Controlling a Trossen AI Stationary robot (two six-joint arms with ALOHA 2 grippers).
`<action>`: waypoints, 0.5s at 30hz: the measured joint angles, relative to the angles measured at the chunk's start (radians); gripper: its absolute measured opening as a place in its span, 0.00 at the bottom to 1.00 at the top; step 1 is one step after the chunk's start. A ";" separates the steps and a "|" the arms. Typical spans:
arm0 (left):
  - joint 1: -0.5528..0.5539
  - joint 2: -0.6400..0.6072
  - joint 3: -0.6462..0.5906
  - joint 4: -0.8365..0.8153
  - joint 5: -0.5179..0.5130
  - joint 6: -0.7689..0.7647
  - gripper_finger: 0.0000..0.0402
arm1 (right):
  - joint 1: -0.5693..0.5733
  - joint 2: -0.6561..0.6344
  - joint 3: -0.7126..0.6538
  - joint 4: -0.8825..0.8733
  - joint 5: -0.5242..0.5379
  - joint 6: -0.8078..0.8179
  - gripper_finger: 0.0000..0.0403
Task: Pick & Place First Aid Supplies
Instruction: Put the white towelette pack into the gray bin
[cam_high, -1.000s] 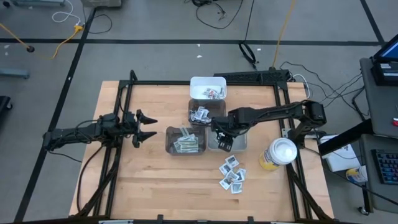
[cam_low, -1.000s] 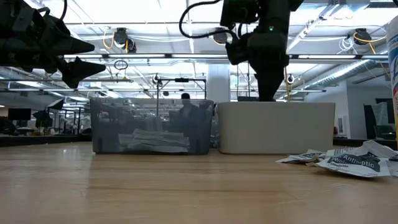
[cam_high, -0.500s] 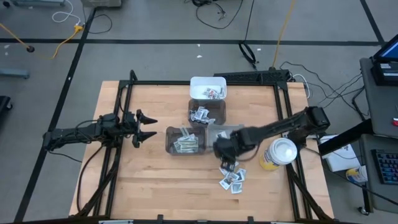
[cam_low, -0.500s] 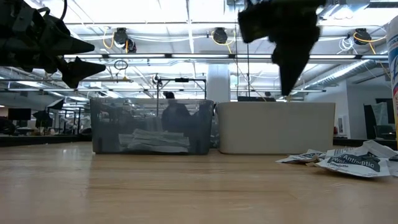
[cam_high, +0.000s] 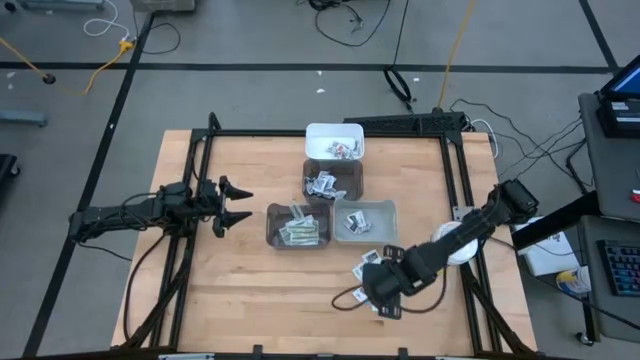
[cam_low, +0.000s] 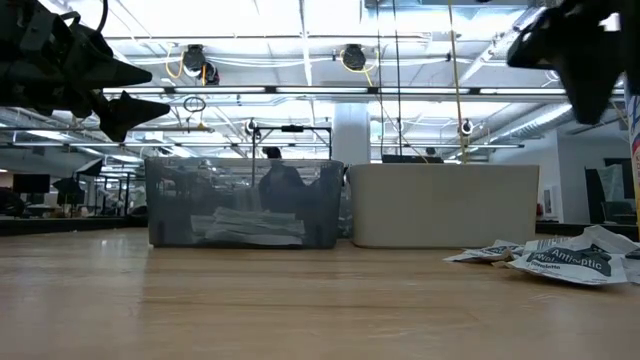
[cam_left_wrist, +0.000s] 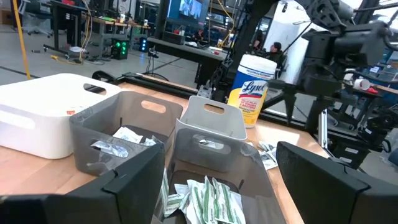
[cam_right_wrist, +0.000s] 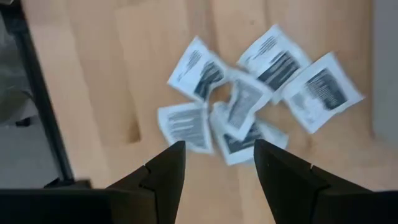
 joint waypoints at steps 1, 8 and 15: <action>0.000 0.000 0.000 0.000 0.000 0.000 0.77 | 0.012 0.000 0.000 0.000 0.000 0.009 0.46; 0.000 0.000 0.000 0.000 0.000 0.000 0.77 | 0.069 0.026 0.001 0.023 0.063 0.047 0.45; 0.000 0.000 0.000 0.000 -0.001 0.000 0.77 | 0.119 0.099 0.001 0.058 0.070 0.019 0.45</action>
